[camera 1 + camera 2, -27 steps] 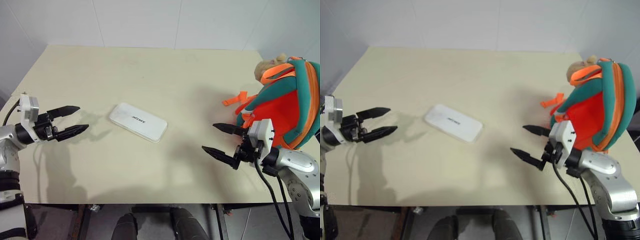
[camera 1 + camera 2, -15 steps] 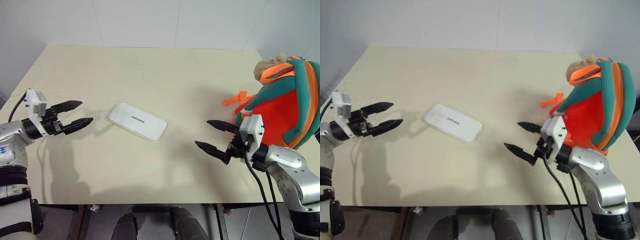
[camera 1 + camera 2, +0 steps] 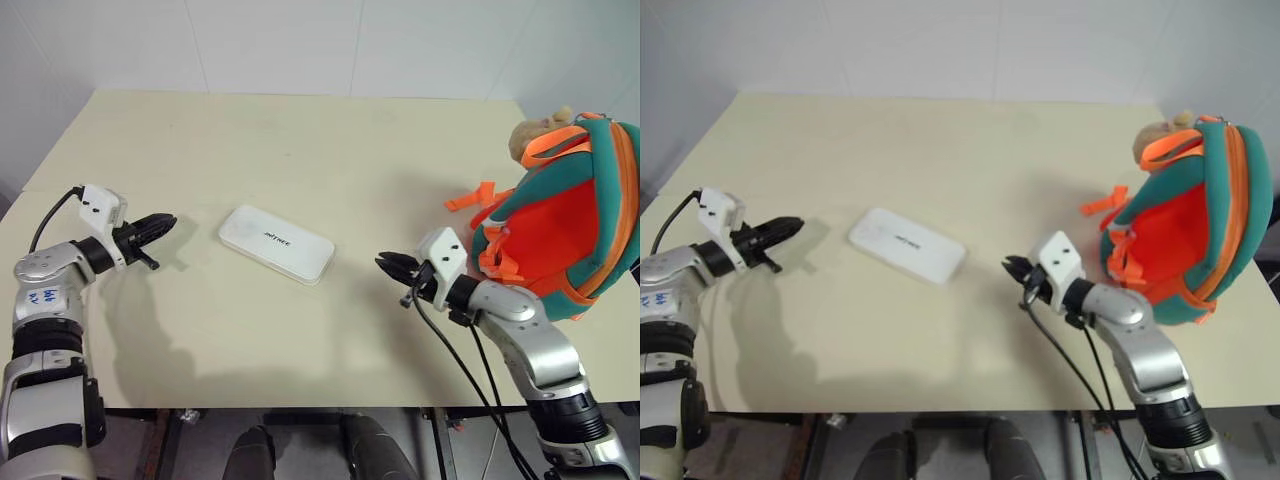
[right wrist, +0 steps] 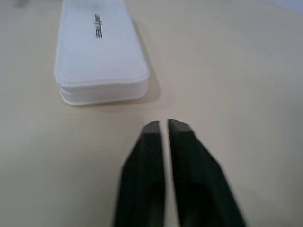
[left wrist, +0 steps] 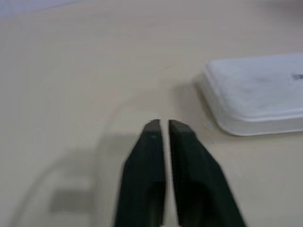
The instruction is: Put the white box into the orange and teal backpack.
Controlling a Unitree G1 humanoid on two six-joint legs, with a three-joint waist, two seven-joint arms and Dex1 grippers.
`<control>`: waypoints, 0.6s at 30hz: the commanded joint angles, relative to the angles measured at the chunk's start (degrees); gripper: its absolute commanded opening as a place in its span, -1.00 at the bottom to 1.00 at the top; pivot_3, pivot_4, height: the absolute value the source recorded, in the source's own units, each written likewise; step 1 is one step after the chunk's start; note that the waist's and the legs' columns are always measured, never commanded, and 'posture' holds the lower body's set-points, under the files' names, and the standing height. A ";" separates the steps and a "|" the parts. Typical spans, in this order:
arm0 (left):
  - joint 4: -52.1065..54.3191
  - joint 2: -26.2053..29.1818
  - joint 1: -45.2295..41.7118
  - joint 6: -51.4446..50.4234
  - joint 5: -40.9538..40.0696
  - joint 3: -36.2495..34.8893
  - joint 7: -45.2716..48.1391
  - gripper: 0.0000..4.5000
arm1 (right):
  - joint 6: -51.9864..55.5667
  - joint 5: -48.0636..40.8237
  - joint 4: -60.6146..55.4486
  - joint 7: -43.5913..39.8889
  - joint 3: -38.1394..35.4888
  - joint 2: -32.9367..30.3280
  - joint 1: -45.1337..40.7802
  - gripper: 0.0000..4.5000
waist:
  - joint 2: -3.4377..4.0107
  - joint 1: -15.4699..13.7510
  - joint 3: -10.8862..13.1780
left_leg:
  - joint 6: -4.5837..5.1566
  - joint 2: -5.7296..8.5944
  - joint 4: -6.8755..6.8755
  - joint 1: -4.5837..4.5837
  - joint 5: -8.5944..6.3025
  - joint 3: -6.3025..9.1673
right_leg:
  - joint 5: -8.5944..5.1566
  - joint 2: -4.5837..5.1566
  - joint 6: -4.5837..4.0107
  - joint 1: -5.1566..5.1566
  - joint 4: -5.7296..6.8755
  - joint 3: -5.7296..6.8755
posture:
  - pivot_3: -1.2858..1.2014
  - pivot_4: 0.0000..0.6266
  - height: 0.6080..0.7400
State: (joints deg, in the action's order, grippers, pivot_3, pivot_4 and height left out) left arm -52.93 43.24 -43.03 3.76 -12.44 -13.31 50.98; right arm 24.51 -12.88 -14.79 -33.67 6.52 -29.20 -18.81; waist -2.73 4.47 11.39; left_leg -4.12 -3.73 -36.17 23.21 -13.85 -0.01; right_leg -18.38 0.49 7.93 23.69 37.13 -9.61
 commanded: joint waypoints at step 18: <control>-20.73 -7.98 -15.68 -4.31 1.66 -1.57 -0.04 -1.00 | -0.35 12.63 6.25 10.53 7.50 12.88 -3.84 -0.99 | -0.02 0.26 -0.01 | -0.02 -0.01 0.08 0.03 0.01 0.04 | -0.01 -0.05 0.00 0.03 0.03 0.02 | 0.03 -0.52 1.00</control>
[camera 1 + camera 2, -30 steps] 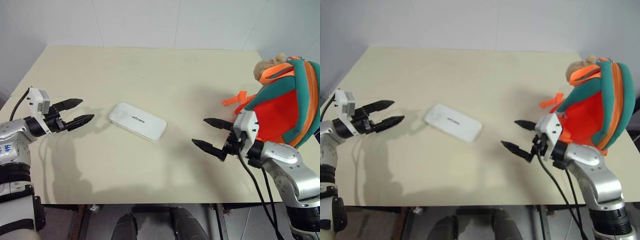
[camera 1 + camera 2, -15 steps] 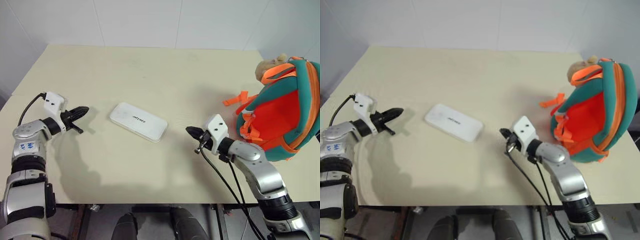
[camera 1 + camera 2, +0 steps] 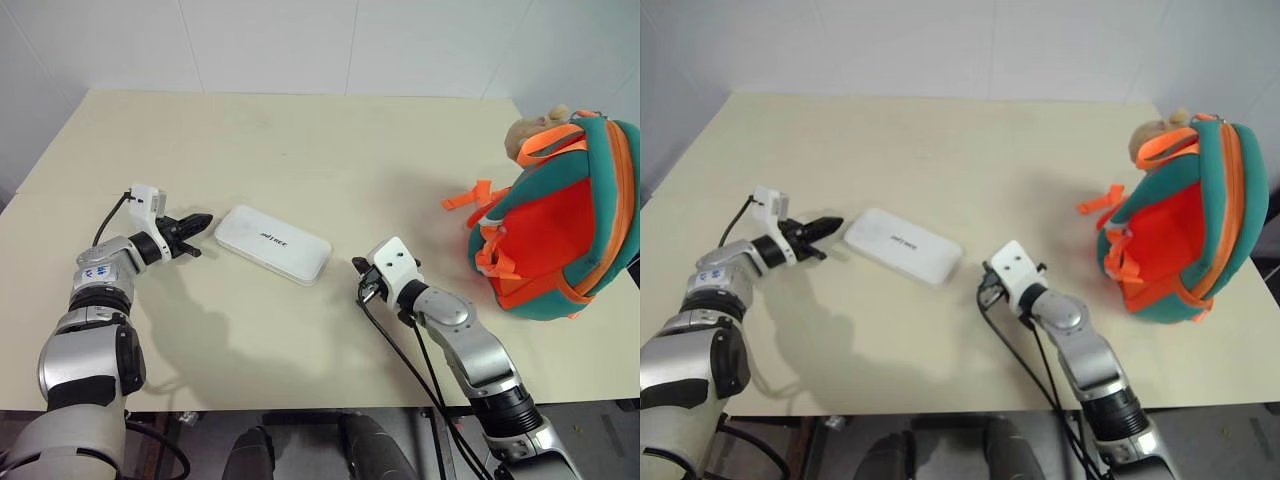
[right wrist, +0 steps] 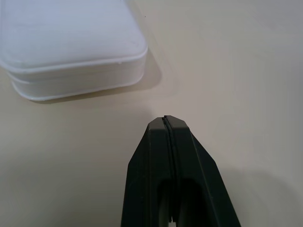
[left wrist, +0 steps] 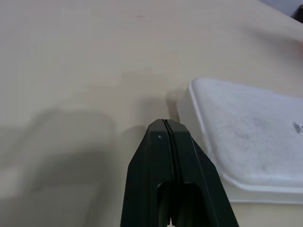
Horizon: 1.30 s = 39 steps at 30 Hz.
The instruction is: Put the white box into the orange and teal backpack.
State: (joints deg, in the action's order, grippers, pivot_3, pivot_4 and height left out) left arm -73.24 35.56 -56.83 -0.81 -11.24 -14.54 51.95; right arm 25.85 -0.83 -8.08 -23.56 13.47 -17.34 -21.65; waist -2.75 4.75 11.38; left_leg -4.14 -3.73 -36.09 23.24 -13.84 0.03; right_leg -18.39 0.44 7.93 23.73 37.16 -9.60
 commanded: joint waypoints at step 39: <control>37.21 -0.03 16.60 -27.70 0.35 14.46 30.52 -1.00 | 2.92 -7.92 -10.11 -27.48 -0.14 -13.56 -1.48 -0.99 | 0.01 -0.15 0.00 | -0.01 0.00 0.02 -0.04 0.00 0.07 | -0.03 0.02 -0.04 -0.07 -0.03 0.02 | 0.03 -0.52 1.00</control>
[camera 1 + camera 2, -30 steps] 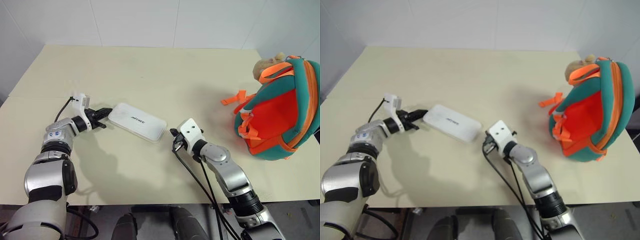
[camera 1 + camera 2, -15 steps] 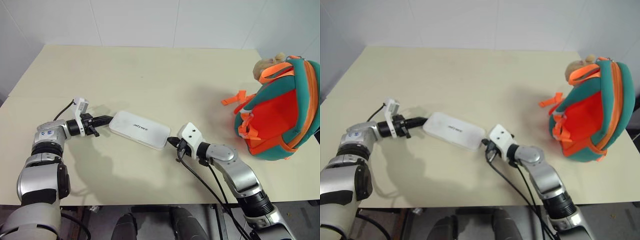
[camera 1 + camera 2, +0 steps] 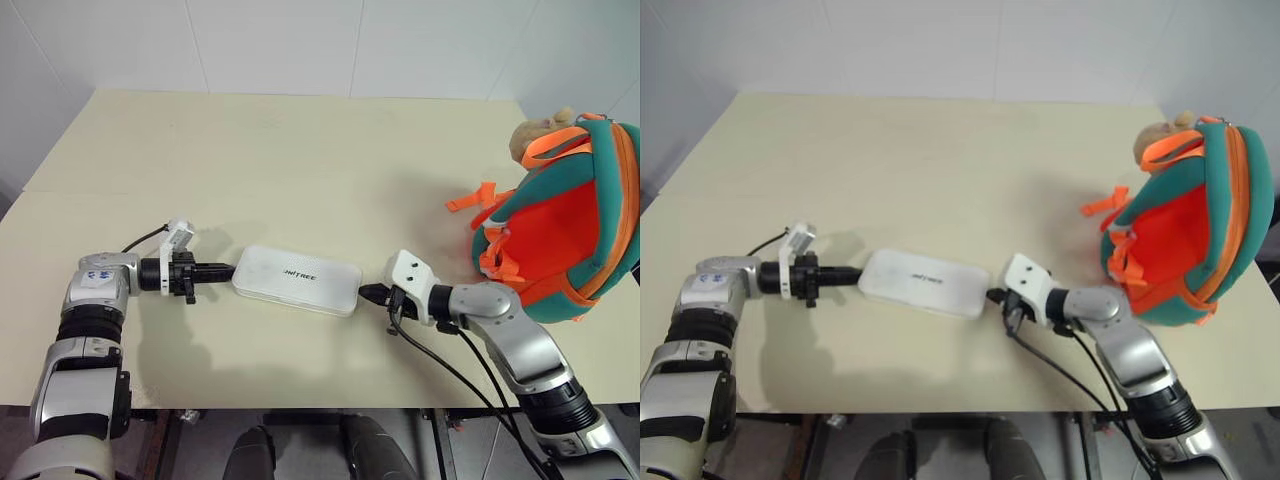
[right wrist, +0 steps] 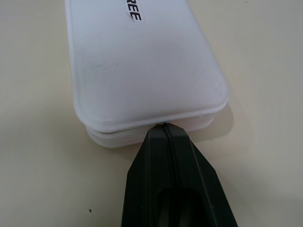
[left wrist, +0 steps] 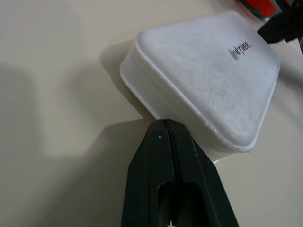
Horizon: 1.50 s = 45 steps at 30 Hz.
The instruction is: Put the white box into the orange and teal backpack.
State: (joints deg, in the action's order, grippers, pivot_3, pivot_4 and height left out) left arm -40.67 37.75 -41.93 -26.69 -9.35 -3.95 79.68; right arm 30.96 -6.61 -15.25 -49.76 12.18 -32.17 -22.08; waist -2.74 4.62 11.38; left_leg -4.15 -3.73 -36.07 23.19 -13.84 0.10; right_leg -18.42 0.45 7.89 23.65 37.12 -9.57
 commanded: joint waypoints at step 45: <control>9.39 -7.37 -6.00 -4.79 -1.29 19.27 1.47 -1.00 | 6.80 -19.19 -17.39 -3.22 -15.41 -12.10 9.03 -0.99 | 0.09 -0.11 -0.03 | 0.01 0.02 -0.01 0.00 0.00 0.08 | -0.02 -0.02 0.02 -0.09 -0.12 -0.01 | 0.03 -0.52 1.00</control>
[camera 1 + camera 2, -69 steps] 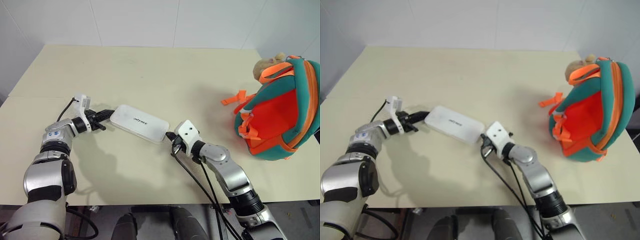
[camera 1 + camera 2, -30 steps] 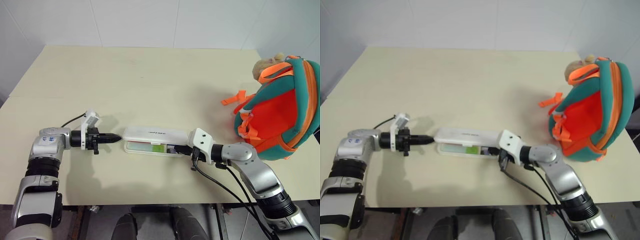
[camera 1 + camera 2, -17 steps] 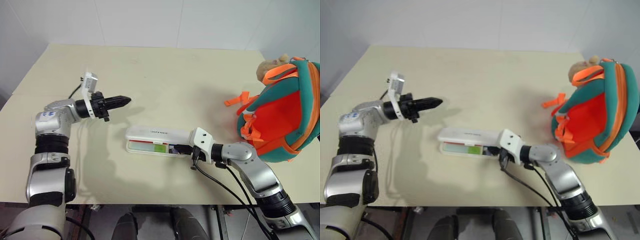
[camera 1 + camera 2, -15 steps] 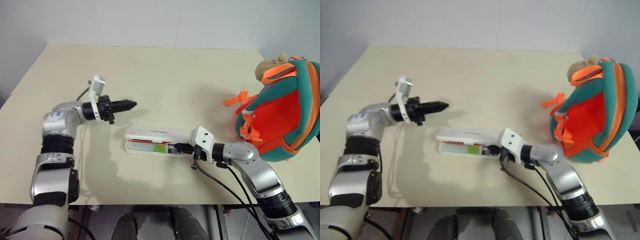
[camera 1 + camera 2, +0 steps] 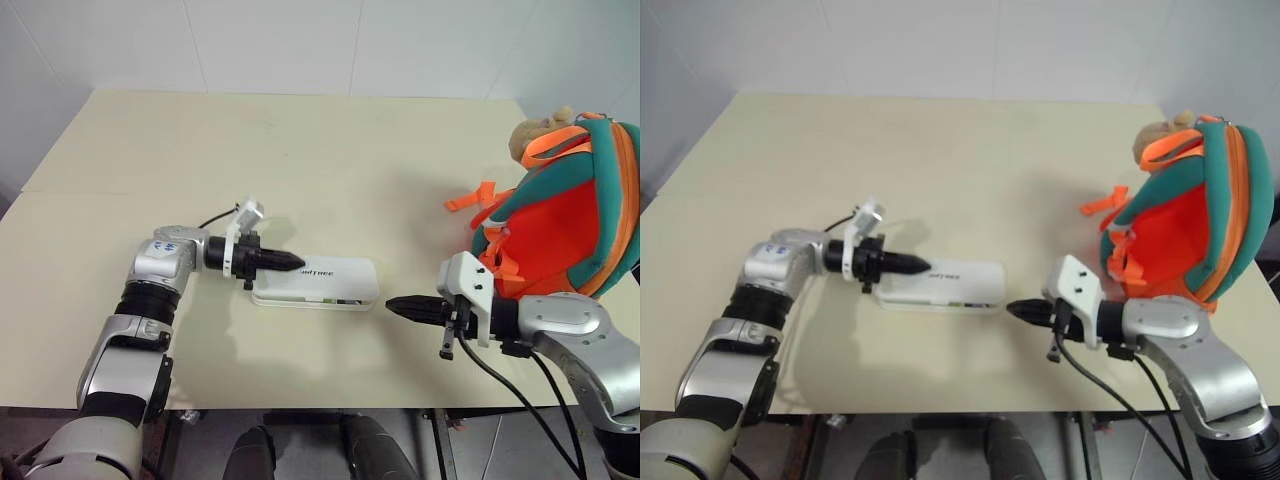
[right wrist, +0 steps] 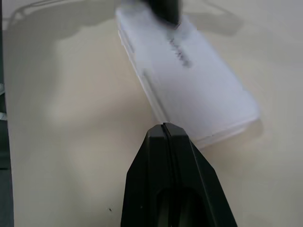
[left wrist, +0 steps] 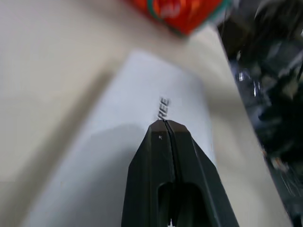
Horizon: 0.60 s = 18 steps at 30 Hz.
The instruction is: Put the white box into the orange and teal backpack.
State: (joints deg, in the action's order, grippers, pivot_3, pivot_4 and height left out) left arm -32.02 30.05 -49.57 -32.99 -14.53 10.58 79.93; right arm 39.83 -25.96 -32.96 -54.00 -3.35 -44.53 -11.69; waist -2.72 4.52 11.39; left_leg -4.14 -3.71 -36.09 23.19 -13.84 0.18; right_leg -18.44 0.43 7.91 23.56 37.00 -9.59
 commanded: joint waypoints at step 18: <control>3.20 -1.43 1.78 1.53 -2.03 -5.25 -4.11 -1.00 | -11.93 10.64 13.67 6.15 9.73 4.20 -7.08 -0.99 | 0.16 -1.29 -0.08 | 0.09 0.03 -0.10 -0.02 0.07 -0.03 | 0.02 0.02 0.02 -0.04 0.00 -0.04 | 0.03 -0.52 1.00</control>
State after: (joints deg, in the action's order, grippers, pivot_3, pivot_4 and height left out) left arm -31.67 28.02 -47.96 -30.24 -14.37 7.48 76.35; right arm 29.71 -16.32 -19.26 -48.67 6.61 -40.65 -18.13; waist -2.57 3.23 11.31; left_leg -4.05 -3.68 -36.18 23.20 -13.77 0.15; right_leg -18.42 0.45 7.94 23.57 37.02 -9.62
